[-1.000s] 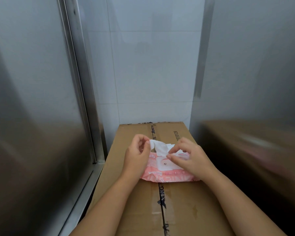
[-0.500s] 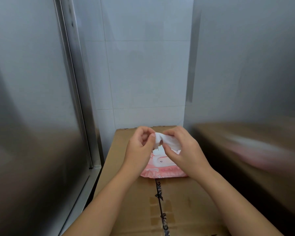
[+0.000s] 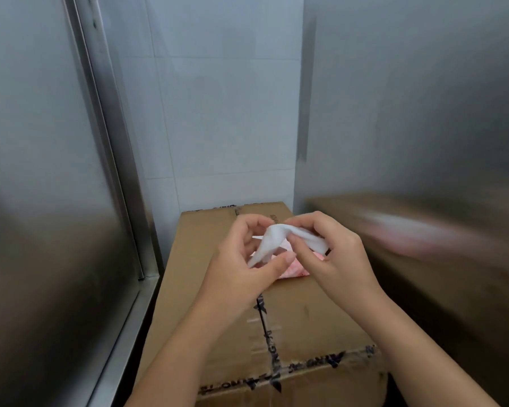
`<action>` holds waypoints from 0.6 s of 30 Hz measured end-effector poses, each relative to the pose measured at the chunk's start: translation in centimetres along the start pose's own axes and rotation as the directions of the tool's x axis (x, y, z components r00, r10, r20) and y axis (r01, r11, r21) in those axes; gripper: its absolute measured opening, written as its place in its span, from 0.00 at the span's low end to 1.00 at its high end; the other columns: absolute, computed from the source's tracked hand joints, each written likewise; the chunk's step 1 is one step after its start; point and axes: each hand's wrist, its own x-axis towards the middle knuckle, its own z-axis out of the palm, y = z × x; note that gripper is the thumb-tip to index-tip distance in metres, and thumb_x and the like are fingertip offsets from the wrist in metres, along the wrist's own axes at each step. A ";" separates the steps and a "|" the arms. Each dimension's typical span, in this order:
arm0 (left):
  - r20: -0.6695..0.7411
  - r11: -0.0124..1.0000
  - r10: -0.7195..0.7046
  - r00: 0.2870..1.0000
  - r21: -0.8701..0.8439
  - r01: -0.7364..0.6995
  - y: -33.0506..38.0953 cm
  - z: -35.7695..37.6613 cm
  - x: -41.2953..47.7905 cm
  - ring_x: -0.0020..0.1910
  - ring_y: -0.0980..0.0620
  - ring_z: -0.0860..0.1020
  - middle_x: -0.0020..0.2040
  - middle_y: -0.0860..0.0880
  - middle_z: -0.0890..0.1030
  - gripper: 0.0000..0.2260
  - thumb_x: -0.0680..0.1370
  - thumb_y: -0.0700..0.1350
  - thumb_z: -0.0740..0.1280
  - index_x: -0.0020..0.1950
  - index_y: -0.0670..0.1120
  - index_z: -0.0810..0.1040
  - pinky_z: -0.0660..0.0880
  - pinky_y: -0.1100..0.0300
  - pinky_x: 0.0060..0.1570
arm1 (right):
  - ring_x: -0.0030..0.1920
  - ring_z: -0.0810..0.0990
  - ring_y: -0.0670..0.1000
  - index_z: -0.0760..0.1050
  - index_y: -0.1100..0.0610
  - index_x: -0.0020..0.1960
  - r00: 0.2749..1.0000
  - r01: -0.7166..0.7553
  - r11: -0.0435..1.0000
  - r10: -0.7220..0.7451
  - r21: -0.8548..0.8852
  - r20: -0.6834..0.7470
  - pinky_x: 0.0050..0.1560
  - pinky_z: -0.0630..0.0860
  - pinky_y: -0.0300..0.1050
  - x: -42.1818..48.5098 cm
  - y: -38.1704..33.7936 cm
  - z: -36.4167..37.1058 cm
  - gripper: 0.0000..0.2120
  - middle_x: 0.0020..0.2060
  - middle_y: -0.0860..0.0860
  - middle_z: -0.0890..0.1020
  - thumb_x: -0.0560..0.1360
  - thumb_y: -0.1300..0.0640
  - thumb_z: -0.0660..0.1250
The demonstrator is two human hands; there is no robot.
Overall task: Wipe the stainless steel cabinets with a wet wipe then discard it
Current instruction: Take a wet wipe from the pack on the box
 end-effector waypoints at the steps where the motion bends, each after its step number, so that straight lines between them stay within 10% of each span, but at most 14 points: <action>1: 0.007 1.000 -0.001 1.000 0.003 0.001 -0.1 0.2 -0.4 0.48 0.53 0.81 0.47 0.54 0.81 0.15 0.68 0.44 0.72 0.52 0.51 0.73 0.78 0.56 0.48 | 0.43 0.77 0.41 0.78 0.55 0.46 1.000 -0.009 1.000 0.009 -0.019 -0.002 0.42 0.69 0.28 -0.5 -0.2 -0.3 0.05 0.41 0.43 0.80 0.71 0.58 0.65; 18: 0.175 0.994 0.064 0.982 -0.095 -0.048 1.8 8.4 -5.5 0.41 0.57 0.79 0.40 0.52 0.82 0.03 0.72 0.48 0.68 0.42 0.52 0.82 0.74 0.66 0.41 | 0.42 0.77 0.42 0.80 0.54 0.48 0.995 -0.089 0.969 0.076 -0.230 -0.064 0.41 0.69 0.28 -10.2 -3.7 -10.4 0.10 0.39 0.43 0.78 0.74 0.51 0.63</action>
